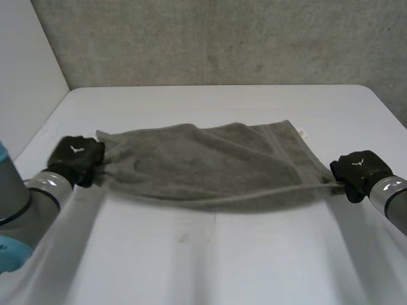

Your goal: Fold the laundry

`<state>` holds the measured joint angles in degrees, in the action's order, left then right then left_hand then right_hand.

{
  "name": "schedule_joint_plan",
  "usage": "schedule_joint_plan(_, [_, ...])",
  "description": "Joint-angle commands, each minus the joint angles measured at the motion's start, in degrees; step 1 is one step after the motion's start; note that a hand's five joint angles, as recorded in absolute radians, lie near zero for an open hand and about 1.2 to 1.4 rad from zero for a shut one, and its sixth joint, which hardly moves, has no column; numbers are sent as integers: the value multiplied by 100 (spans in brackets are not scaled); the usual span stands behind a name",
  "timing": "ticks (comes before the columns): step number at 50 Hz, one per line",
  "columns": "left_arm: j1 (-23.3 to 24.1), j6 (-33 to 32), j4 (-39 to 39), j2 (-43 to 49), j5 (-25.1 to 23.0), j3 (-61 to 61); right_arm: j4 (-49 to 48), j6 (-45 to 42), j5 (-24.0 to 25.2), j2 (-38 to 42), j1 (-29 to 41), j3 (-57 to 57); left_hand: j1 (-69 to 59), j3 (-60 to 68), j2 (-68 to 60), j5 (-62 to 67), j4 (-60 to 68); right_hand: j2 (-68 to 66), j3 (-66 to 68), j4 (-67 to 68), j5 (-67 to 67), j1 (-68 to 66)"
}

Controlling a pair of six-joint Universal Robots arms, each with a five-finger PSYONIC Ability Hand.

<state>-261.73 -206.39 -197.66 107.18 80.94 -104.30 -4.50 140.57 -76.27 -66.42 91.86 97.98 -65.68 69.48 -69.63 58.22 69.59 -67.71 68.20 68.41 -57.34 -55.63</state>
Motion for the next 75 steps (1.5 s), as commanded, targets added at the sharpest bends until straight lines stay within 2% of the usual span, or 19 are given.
schedule_joint_plan(1, [17, -567, 1051, -1477, 449, -546, 1177, -678, -11, -782, 7, -16, -1432, 1052, -1037, 1178, 1041, -1229, 1180, 1159, -1266, -2437])
schedule_joint_plan(7, [8, -1305, 2177, -2471, 457, -1161, 2477, -1459, -37, -1609, 7, 62, -1432, 1052, -1037, 1178, 1041, -1229, 1180, 1159, -1266, -2437])
schedule_joint_plan(10, [8, -1527, 2382, -2640, 475, -1321, 3084, -2004, -125, -2004, -46, 264, -1432, 1052, -1037, 1178, 1041, -1229, 1180, 1159, -1266, -2437])
schedule_joint_plan(12, [8, -1982, 2688, -2859, 493, -1636, 3305, -2259, -186, -2163, -54, 378, -1432, 1052, -1037, 1178, 1041, -1229, 1180, 1159, -1266, -2437])
schedule_joint_plan(15, [34, -2361, 2794, -2965, 545, -1882, 3482, -2638, -239, -2331, -55, 502, -1432, 1052, -1037, 1178, 1041, -1229, 1180, 1159, -1266, -2437])
schedule_joint_plan(21, [61, -2459, 2575, -2799, 581, -1883, 3131, -2578, -257, -2252, 16, 494, -1432, 1052, -1037, 1178, 1041, -1229, 1180, 1159, -1266, -2437])
schedule_joint_plan(23, [122, -2459, 2059, -2371, 598, -1744, 2659, -2351, -309, -1903, 59, 424, -1432, 1052, -1037, 1178, 1041, -1229, 1180, 1159, -1266, -2437])
schedule_joint_plan(25, [122, -2459, 2056, -2368, 598, -1743, 2430, -2228, -362, -1596, 147, 336, -1432, 1052, -1037, 1178, 1041, -1229, 1180, 1159, -1266, -2437])
schedule_joint_plan(27, [280, -2433, 1488, -1625, 624, -1349, 2235, -2112, -450, -1259, 271, 177, -1432, 1052, -1037, 1178, 1041, -1229, 1180, 1159, -1266, -2437])
schedule_joint_plan(30, [386, -2362, 1292, -913, 677, -884, 1963, -1920, -747, -769, 542, -120, -1432, 1052, -1037, 1178, 1041, -1229, 1180, 1159, -1266, -2437])
schedule_joint_plan(34, [412, -2318, 1283, -166, 817, -234, 1516, -1709, -1258, -58, 868, -805, -1432, 1052, -1037, 1178, 1041, -1229, 1180, 1159, -1266, -2437])
schedule_joint_plan(43, [456, -2248, 1274, 1339, 1073, 1542, 1198, -1356, -1347, 956, 983, -2020, -1432, 1052, -1037, 1178, 1041, -1229, 1180, 1159, -1266, -2437])
schedule_joint_plan(50, [579, -1967, 1248, 1974, 1073, 2617, 996, -1225, -1391, 1675, 1193, -3012, -1432, 1052, -1037, 1178, 1041, -1229, 1180, 1159, -1266, -2437])
schedule_joint_plan(57, [649, -1852, 1160, 2500, 1055, 3538, 336, -1242, -1663, 1958, 1246, -3259, -1432, 1052, -1037, 1178, 1041, -1229, 1180, 1159, -1266, -2437])
schedule_joint_plan(62, [738, -1905, 1090, 2791, 1073, 3856, -146, -1277, -1734, 2098, 1246, -3347, -1432, 1052, -1037, 1178, 1041, -1229, 1180, 1159, -1266, -2437])
schedule_joint_plan(72, [738, -1923, 1072, 3116, 1099, 4172, -226, -1286, -1707, 2397, 1281, -3470, -1432, 1052, -1037, 1178, 1041, -1229, 1180, 1159, -1266, -2437])
schedule_joint_plan(73, [738, -1923, 1072, 3116, 1099, 4172, -261, -1286, -1716, 2414, 1325, -3522, -1432, 1052, -1037, 1178, 1041, 963, -1013, -1033, 926, -245])
schedule_joint_plan(74, [738, -1923, 1072, 3090, 1125, 4172, -261, -1286, -1716, 2415, 1325, -3523, 1563, -1943, 1959, -1818, -1954, 985, -1035, -1055, 948, -223])
schedule_joint_plan(75, [738, -1923, 1072, 3090, 1125, 4172, -314, -1269, -1733, 2415, 1360, -3584, 1593, -1973, 1989, -1848, -1984, 4099, -4149, -4169, 4063, 2891])
